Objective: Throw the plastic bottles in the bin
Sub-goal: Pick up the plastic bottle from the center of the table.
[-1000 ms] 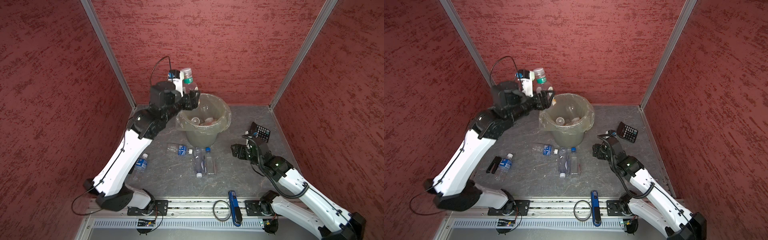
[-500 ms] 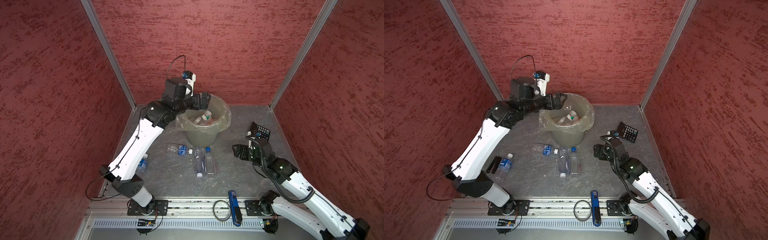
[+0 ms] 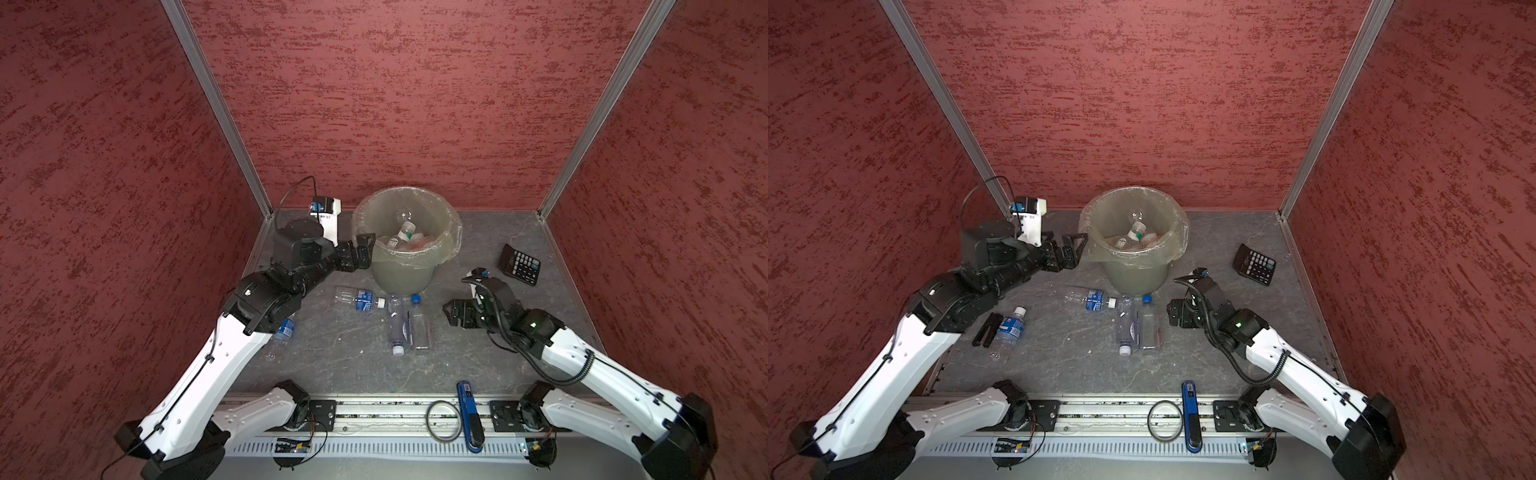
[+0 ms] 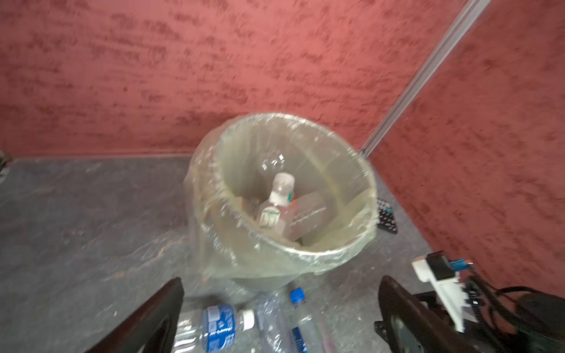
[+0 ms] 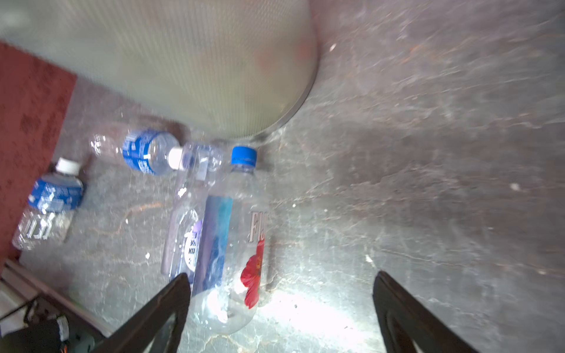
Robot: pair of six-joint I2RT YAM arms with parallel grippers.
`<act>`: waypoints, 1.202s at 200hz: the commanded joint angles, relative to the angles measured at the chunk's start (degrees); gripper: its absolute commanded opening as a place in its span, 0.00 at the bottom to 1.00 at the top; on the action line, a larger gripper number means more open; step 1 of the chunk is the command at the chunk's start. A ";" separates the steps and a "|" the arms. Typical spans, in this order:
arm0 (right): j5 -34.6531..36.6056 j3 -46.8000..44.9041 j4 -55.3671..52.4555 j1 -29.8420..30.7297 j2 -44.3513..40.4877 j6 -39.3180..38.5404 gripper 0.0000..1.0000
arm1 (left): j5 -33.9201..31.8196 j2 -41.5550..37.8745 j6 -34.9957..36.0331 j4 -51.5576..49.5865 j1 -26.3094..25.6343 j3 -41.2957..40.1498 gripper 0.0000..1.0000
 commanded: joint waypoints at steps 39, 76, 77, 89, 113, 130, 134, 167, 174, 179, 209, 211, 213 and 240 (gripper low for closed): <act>2.70 4.13 4.94 7.63 12.09 3.33 0.99 | -6.67 -8.30 -9.91 -12.18 7.61 -14.18 0.99; 2.57 7.87 6.41 8.94 17.83 3.19 0.99 | -2.32 -11.72 -13.22 -14.43 15.68 -19.95 0.99; 2.57 7.97 6.40 8.94 18.05 3.13 0.99 | -2.27 -11.71 -13.30 -14.51 15.91 -20.05 0.99; 2.99 9.27 6.10 9.25 19.97 2.74 0.99 | -1.55 -12.12 -14.04 -15.38 18.37 -21.42 0.99; 2.61 11.47 5.96 10.04 24.09 2.38 0.99 | -1.16 -11.14 -16.72 -17.69 24.17 -23.63 1.00; 2.86 12.73 5.08 10.69 27.63 2.29 0.98 | -3.58 -10.24 -18.21 -19.01 25.00 -22.54 0.99; 3.20 13.07 4.65 10.91 28.17 2.26 0.98 | -3.57 -10.17 -18.52 -18.88 25.54 -22.91 0.99; 8.33 15.48 -0.68 11.72 31.82 1.51 0.93 | -2.41 -4.97 -19.63 -20.57 31.14 -22.50 1.00; 8.51 15.44 -0.90 11.81 32.15 1.51 0.92 | -1.26 -3.81 -19.41 -20.18 32.65 -22.78 0.99; 8.49 15.33 -0.81 11.76 32.36 1.37 0.91 | -0.99 -2.93 -19.19 -20.16 33.41 -22.59 1.00; 9.59 15.18 -1.70 11.76 33.68 1.49 0.84 | 3.57 1.31 -16.92 -19.01 40.71 -22.52 1.00; 9.77 15.18 -1.87 11.76 33.66 1.49 0.84 | 3.89 1.42 -16.73 -18.79 41.18 -22.52 1.00; 10.06 15.20 -2.00 11.79 33.74 1.48 0.83 | 4.32 1.60 -16.53 -18.56 41.65 -22.56 1.00; 12.99 15.14 -4.60 11.44 33.46 1.24 0.77 | 9.36 2.05 -14.33 -15.88 46.99 -23.68 1.00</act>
